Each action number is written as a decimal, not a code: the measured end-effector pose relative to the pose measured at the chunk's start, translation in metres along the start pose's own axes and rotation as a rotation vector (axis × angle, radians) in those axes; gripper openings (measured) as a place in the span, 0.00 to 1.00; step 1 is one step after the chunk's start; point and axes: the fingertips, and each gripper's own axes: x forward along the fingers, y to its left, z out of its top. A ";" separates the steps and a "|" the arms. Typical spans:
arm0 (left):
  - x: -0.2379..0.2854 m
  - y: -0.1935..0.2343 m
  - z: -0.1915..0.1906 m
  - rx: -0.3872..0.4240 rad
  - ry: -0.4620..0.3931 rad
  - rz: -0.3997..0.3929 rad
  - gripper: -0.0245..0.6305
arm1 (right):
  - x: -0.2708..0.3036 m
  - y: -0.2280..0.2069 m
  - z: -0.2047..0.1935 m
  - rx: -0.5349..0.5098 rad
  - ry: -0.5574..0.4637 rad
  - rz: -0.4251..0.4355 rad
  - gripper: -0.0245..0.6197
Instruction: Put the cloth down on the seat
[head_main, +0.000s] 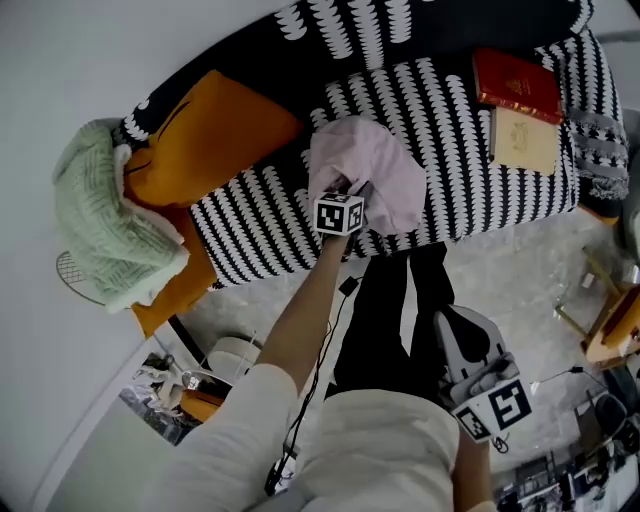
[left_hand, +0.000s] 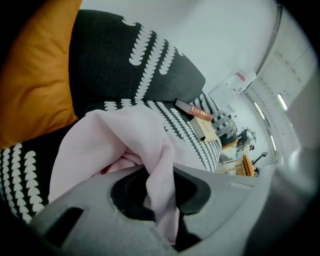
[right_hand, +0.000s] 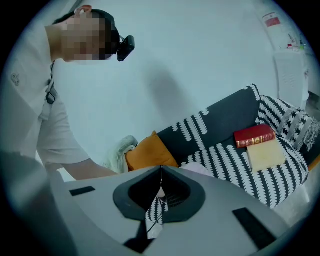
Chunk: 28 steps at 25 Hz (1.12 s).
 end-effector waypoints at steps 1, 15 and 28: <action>-0.005 -0.003 0.000 -0.016 -0.006 -0.009 0.11 | -0.001 0.002 0.003 -0.006 -0.005 0.003 0.05; -0.049 -0.012 -0.013 -0.079 0.015 -0.004 0.28 | -0.021 0.034 0.027 -0.090 -0.049 0.025 0.05; -0.134 -0.043 -0.008 -0.073 -0.073 0.032 0.28 | -0.061 0.060 0.062 -0.210 -0.147 0.050 0.05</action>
